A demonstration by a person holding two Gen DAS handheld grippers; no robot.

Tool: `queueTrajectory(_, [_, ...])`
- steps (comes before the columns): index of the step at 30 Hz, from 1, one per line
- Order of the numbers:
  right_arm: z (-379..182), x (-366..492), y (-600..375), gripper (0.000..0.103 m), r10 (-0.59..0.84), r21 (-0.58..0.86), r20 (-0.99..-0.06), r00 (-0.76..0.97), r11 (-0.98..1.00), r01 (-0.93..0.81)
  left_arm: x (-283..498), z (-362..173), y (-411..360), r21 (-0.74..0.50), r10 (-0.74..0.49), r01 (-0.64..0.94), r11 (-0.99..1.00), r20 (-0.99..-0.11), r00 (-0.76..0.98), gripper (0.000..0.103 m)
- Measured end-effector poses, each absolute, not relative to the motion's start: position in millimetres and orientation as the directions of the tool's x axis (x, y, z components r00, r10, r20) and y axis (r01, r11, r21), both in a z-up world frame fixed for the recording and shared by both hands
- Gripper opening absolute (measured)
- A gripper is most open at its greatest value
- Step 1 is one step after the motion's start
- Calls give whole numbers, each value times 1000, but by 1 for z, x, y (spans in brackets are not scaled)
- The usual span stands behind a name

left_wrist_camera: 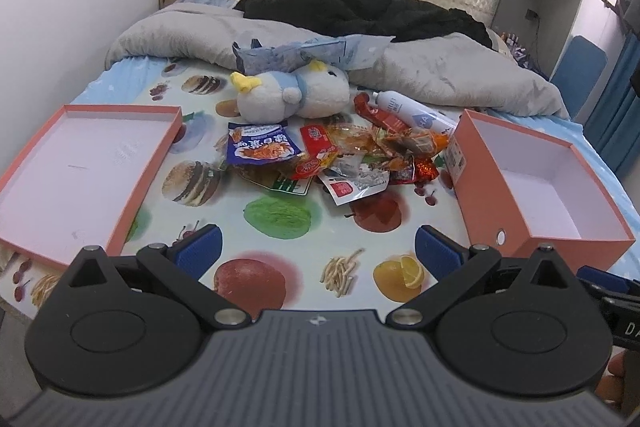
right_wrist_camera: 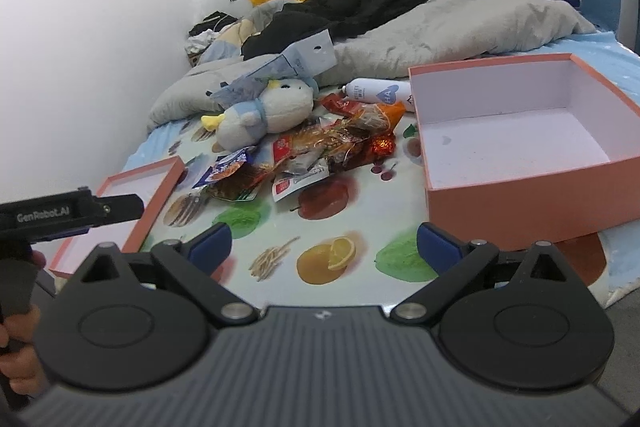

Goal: Organize snacks
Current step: 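Grasp the blue snack bag with the left tool while the right tool grasps an orange snack bag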

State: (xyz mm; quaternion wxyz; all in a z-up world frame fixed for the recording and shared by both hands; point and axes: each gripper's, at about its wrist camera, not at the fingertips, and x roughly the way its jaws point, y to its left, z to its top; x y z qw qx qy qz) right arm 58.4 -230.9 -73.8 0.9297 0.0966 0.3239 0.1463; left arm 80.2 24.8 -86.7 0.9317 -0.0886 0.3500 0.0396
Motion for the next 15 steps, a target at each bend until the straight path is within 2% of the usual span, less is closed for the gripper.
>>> queueTrajectory(3, [-77, 64, -226, 101, 341, 280, -573, 745, 936, -212, 91, -93, 27, -130, 11, -132, 983, -669, 743, 103])
queueTrajectory(7, [-79, 68, -214, 101, 317, 216, -564, 762, 948, -234, 106, -102, 32, -119, 11, -126, 985, -681, 732, 103])
queueTrajectory(15, [-89, 90, -201, 100, 387, 277, -577, 719, 921, -273, 141, -116, 48, -111, 26, -143, 983, -697, 717, 103])
